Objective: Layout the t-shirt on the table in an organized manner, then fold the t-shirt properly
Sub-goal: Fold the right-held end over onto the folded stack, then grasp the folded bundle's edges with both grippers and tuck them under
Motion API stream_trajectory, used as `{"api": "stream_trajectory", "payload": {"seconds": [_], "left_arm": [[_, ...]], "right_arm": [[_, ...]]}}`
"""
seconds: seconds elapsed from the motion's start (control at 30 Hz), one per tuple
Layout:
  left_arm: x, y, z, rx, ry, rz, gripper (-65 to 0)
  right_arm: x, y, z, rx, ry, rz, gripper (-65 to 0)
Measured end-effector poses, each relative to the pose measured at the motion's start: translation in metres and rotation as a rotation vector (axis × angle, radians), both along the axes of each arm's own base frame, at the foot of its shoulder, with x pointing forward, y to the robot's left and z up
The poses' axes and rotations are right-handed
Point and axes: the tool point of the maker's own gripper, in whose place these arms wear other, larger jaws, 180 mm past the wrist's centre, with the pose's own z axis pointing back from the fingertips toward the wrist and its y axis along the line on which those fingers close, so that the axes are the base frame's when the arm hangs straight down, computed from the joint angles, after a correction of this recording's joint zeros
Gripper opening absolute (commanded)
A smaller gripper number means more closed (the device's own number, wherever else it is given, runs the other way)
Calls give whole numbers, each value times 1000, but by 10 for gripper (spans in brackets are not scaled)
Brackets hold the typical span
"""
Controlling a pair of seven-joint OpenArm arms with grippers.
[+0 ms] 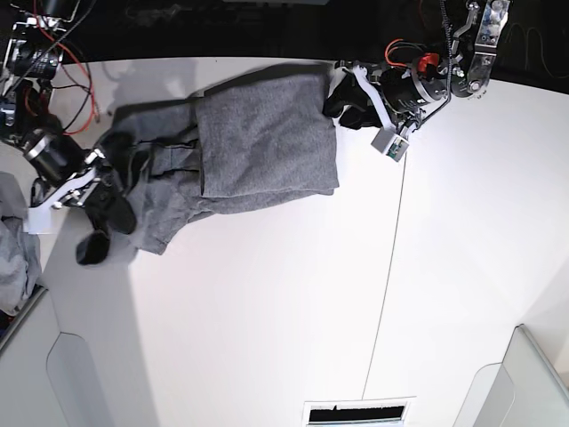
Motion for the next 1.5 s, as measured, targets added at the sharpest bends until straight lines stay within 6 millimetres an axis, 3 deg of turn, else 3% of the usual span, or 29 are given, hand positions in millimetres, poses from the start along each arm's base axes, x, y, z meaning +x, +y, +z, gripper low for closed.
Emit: {"api": "stream_trajectory", "payload": {"seconds": [0.17,0.3,0.33,0.4,0.47,0.6,0.77,0.87,1.0,1.07,1.13,1.17,1.27,1.37,1.5], "left_arm": [[8,-17,0,-40,-2,18,-358],[12,-18,1,-36,-10,15,-358],[13,-18,1,-33,-10,13,-358],[14,-17,2,-32,-14,13,-358],[14,-17,2,-31,-15,12,-358],[15,-17,2,-29,-15,11,-358],[19,-7,2,-23,-20,41,-358],[24,16,5,-24,-10,92,-358],[32,58,22,1,-44,116,-358],[40,72,37,-3,-76,125,-358],[46,78,53,-22,-105,122,-358],[46,78,57,-19,-108,101,-358],[33,61,74,-81,-118,17,-358],[16,35,86,-122,-130,-47,-367],[14,-9,109,-149,-226,-137,-367]], "right_arm": [[-30,96,11,1,-32,225,-650],[-58,146,-12,-76,9,367,-650],[-65,155,-15,-78,17,399,-611],[-74,168,-16,-75,21,444,-441],[-75,173,-14,-69,16,455,-352],[-72,171,-8,-76,-8,451,-348],[-63,171,18,-115,-101,446,-348],[-46,159,28,-146,-155,390,-349],[-21,123,34,-199,-185,280,-358],[-9,103,38,-223,-198,220,-417],[-1,85,41,-242,-205,167,-560],[2,76,40,-265,-203,144,-650],[9,54,36,-325,-186,95,-650],[14,46,30,-348,-182,77,-650],[26,41,-3,-370,-97,87,-650]]}}
